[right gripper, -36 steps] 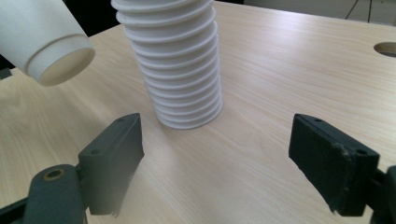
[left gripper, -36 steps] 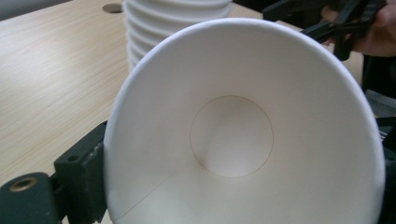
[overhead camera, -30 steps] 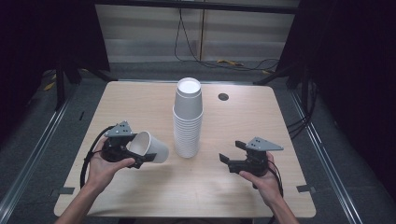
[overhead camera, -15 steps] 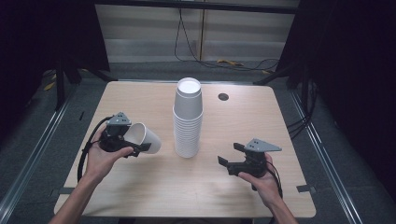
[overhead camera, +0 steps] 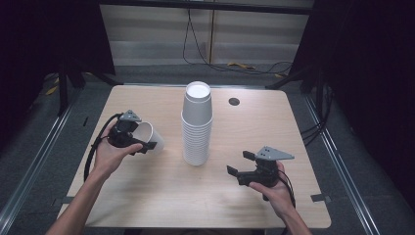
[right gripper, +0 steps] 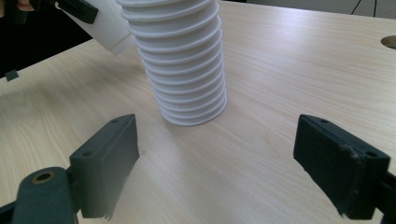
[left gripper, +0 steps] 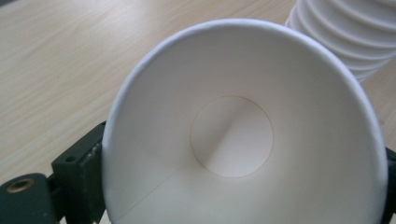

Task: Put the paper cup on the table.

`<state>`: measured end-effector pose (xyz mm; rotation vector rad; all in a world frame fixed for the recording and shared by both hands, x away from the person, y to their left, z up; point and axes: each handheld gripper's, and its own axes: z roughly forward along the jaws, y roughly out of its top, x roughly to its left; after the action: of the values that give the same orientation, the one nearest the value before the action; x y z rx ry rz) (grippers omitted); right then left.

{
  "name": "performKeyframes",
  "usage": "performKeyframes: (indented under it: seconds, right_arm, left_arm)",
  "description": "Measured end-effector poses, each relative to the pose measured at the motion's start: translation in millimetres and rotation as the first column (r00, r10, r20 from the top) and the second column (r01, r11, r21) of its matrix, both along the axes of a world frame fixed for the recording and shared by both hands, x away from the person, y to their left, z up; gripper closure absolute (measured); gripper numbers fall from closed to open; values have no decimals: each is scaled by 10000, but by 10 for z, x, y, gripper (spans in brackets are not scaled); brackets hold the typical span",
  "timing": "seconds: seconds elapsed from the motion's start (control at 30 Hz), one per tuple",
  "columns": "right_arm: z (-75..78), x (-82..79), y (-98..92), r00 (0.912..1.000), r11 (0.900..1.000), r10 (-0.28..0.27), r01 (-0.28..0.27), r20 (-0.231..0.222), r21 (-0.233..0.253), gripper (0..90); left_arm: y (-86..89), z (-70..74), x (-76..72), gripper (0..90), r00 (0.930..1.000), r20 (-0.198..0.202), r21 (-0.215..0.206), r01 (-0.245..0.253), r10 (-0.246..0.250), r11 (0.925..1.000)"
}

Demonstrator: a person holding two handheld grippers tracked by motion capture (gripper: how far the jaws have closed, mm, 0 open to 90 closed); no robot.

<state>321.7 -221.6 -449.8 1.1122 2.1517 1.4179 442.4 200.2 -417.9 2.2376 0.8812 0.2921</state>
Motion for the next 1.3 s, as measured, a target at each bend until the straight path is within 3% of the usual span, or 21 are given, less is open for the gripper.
performKeyframes:
  seconds: [0.1,0.47,0.57,0.6,0.83,1.13,1.3]
  right_arm:
    - [-12,8,11,10000,10000,29,-29,-46,-67,140]
    - [-25,15,21,10000,9999,54,-55,-61,-98,140]
    - [-22,12,19,10000,10000,12,-12,-51,-82,140]
    - [-22,12,18,10000,10000,7,-7,-59,-87,140]
    - [-35,15,36,9999,9999,93,-94,-92,-116,140]
    - [-36,14,39,9999,9999,112,-113,-79,-120,140]
    - [-37,16,39,9999,9999,70,-71,-95,-120,140]
  left_arm:
    - [-14,-51,60,78,9999,-126,518,-35,42,9986]
    - [-143,-162,134,73,9994,-348,909,92,-61,9958]
    - [-199,-187,167,71,9993,-333,1310,215,-172,9911]
    - [-228,-205,179,70,9991,-374,1178,243,-201,9927]
    - [-292,-258,193,59,9992,-204,1334,362,-338,9904]
    - [-232,-346,218,45,10000,52,1200,-63,57,9928]
    - [-226,-396,212,153,10000,-41,1250,24,-19,9922]
